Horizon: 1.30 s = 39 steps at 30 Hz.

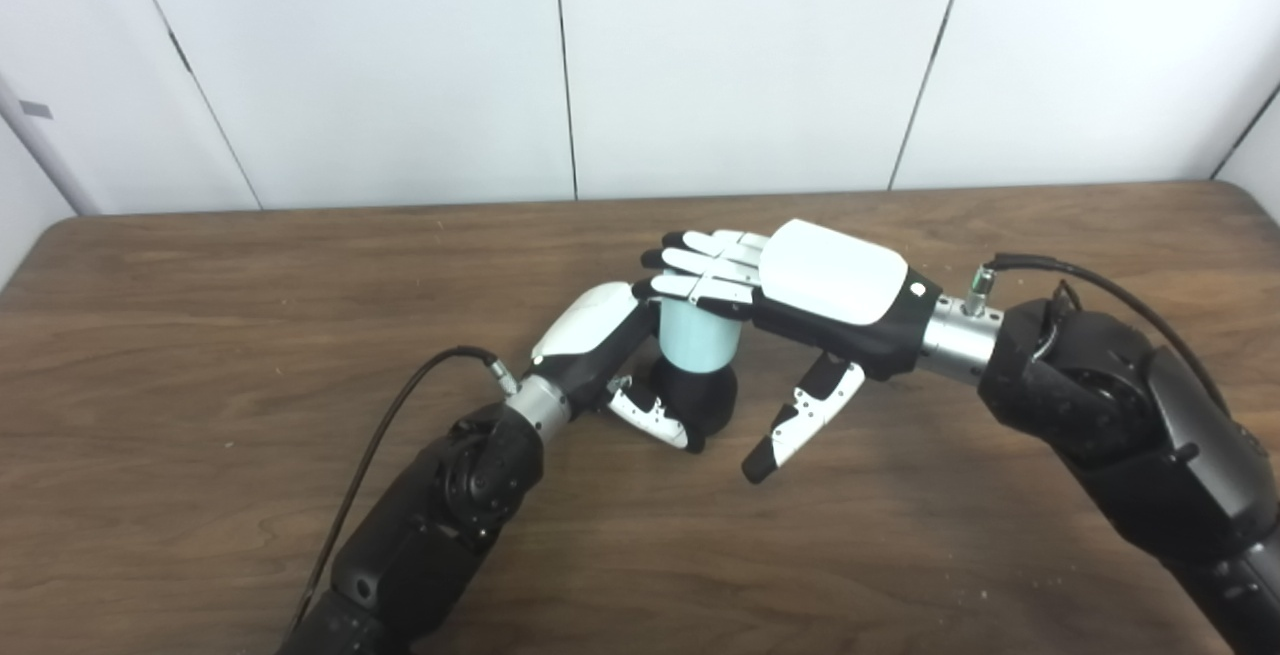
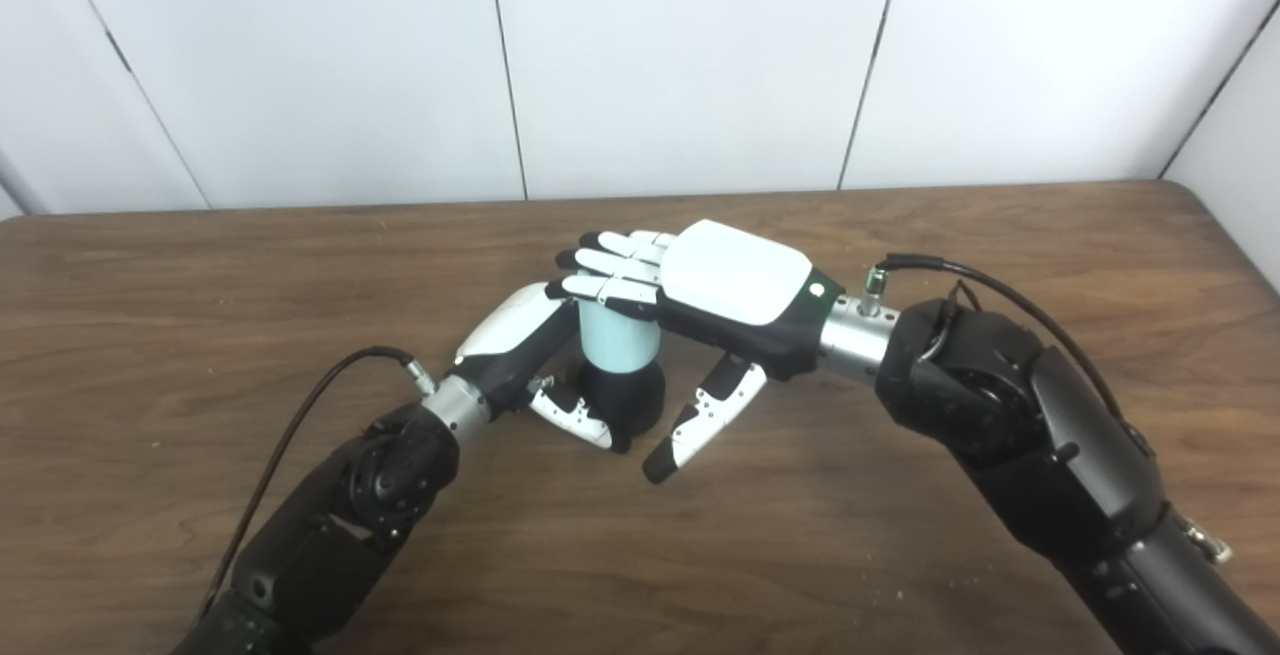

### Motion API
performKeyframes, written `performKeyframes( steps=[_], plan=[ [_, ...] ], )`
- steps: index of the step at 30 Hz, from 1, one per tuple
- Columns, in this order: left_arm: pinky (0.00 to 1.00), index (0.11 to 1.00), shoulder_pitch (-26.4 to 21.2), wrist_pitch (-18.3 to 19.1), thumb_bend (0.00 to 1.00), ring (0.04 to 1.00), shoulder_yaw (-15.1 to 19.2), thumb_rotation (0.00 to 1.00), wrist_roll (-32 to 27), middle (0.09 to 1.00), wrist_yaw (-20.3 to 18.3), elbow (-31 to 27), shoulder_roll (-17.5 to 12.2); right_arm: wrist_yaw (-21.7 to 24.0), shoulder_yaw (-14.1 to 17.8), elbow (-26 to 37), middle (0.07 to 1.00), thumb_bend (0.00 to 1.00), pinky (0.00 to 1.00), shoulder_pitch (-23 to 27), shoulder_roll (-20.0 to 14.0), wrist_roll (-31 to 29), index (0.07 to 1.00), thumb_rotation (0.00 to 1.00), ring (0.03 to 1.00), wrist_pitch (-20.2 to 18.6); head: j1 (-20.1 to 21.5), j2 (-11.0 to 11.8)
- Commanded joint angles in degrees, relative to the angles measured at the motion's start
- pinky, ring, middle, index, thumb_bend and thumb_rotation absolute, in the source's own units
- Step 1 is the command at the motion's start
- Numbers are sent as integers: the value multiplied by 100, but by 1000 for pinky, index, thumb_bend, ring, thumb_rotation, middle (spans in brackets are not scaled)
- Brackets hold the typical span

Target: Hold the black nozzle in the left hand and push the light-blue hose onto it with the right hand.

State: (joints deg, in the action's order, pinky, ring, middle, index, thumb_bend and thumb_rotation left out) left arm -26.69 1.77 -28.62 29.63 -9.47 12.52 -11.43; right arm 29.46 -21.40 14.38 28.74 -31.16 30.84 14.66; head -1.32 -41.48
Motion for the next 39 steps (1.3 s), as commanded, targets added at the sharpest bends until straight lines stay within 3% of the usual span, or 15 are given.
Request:
performKeyframes(
  steps=[1, 10, 20, 22, 24, 28, 30, 33, 39],
  plan=[
    [1000, 489, 268, 448, 525, 606, -151, 0, 138, 482, -505, 378, -115, 375, -120, -19, 989, 732, 956, -130, -131, 84, 945, 799, 994, -108, -13, -14],
    [1000, 488, 244, 459, 525, 607, -107, 0, 71, 483, -524, 398, -101, 305, -153, -74, 998, 738, 981, -180, -114, -68, 950, 825, 1000, 76, -14, -3],
    [1000, 489, 236, 418, 525, 611, -127, 0, 109, 482, -478, 445, -100, 392, -57, -58, 988, 725, 976, 94, -144, -426, 946, 768, 992, 87, 15, 36],
    [1000, 489, 234, 412, 525, 611, -131, 0, 113, 481, -469, 463, -92, 218, 169, 55, 986, 716, 941, 147, -27, -548, 943, 715, 973, -70, 15, 36],
    [1000, 489, 237, 408, 525, 611, -135, 0, 117, 481, -461, 471, -85, -51, 388, 125, 966, 699, 893, 96, 149, -578, 914, 594, 941, -155, 15, 36],
    [1000, 490, 233, 404, 525, 611, -154, 0, 142, 480, -436, 517, -57, -774, 889, 236, 921, 671, 776, -157, 781, -541, 850, 408, 882, -268, 20, 67],
    [1000, 490, 237, 390, 525, 611, -166, 0, 151, 479, -429, 540, -52, -950, 1094, 309, 900, 662, 725, -204, 1088, -497, 837, 338, 856, -554, 14, 86],
    [1000, 491, 236, 380, 525, 611, -174, 0, 150, 478, -440, 552, -55, -934, 1274, 396, 888, 673, 720, -186, 1282, -489, 852, 303, 847, -980, 7, 91],
    [1000, 492, 248, 397, 525, 610, -175, 0, 151, 475, -469, 516, -83, -874, 1433, 415, 878, 691, 687, -199, 1354, -596, 886, 271, 852, -1400, 8, 71]
  ],
)
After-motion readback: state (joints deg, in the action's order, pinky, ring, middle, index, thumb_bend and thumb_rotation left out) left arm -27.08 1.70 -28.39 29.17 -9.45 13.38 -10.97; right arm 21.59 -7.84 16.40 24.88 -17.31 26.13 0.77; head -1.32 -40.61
